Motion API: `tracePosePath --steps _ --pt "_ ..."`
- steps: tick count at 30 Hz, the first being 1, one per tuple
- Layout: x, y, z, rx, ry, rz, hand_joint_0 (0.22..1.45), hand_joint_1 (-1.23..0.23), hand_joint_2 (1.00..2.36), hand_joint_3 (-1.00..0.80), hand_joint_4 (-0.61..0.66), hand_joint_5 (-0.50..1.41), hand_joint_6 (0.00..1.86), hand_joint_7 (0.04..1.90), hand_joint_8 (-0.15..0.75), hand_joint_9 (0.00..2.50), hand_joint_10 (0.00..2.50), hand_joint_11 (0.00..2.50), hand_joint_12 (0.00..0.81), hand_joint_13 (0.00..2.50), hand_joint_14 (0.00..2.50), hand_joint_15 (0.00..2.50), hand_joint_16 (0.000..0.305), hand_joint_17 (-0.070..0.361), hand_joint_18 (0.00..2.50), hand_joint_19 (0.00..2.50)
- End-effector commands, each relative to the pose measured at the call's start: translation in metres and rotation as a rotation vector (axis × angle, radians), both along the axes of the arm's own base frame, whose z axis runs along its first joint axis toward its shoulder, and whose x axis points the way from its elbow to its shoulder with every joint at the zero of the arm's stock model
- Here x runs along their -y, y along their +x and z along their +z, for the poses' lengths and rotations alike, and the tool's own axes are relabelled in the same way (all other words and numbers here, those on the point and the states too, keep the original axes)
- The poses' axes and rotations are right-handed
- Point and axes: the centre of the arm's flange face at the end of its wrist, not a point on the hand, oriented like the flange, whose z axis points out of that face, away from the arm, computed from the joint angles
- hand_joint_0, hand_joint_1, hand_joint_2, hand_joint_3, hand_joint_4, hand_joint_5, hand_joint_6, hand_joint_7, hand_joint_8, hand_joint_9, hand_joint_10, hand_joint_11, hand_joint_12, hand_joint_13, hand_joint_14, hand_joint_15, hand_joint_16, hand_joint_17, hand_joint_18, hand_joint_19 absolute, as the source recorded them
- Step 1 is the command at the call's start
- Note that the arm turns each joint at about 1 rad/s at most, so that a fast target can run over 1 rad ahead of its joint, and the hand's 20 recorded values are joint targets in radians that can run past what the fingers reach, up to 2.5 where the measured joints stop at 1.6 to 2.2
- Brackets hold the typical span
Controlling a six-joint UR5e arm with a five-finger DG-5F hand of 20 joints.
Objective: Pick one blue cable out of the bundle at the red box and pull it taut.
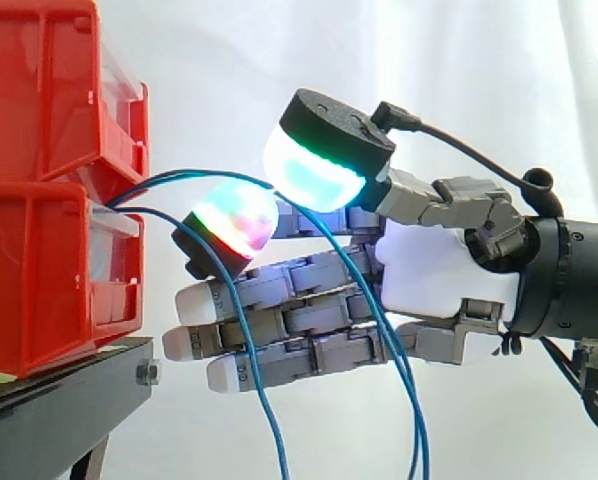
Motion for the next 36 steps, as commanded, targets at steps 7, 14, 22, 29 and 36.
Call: tracePosePath --steps 7,14,22,29,36 --pt "-0.0003 0.0000 0.0000 -0.001 0.000 0.000 0.54 -0.65 1.00 -0.48 0.14 -0.16 0.87 0.90 0.366 0.69 0.01 0.42 0.376 0.28 0.00 0.11 0.055 0.123 0.34 0.14" --pt "-0.0003 0.0000 0.0000 -0.001 0.000 0.000 0.53 -0.63 1.00 -0.50 0.14 -0.16 0.87 0.92 0.380 0.78 0.01 0.51 0.382 0.30 0.00 0.12 0.055 0.125 0.35 0.15" --pt "-0.0003 0.0003 0.0007 0.001 0.002 0.001 0.60 -0.72 1.01 -0.29 0.13 -0.17 0.89 0.95 0.366 0.73 0.01 0.51 0.371 0.31 0.00 0.12 0.053 0.119 0.36 0.14" --pt "-0.0003 0.0003 0.0007 0.001 0.002 0.001 0.63 -0.82 1.02 -0.19 0.08 -0.17 0.90 1.00 0.360 0.72 0.01 0.52 0.372 0.32 0.00 0.11 0.053 0.120 0.39 0.11" --pt "-0.0003 0.0003 0.0007 0.001 0.002 0.001 0.71 -0.91 1.02 -0.19 0.00 -0.19 0.93 0.93 0.337 0.67 0.01 0.51 0.370 0.32 0.00 0.09 0.053 0.120 0.41 0.07"
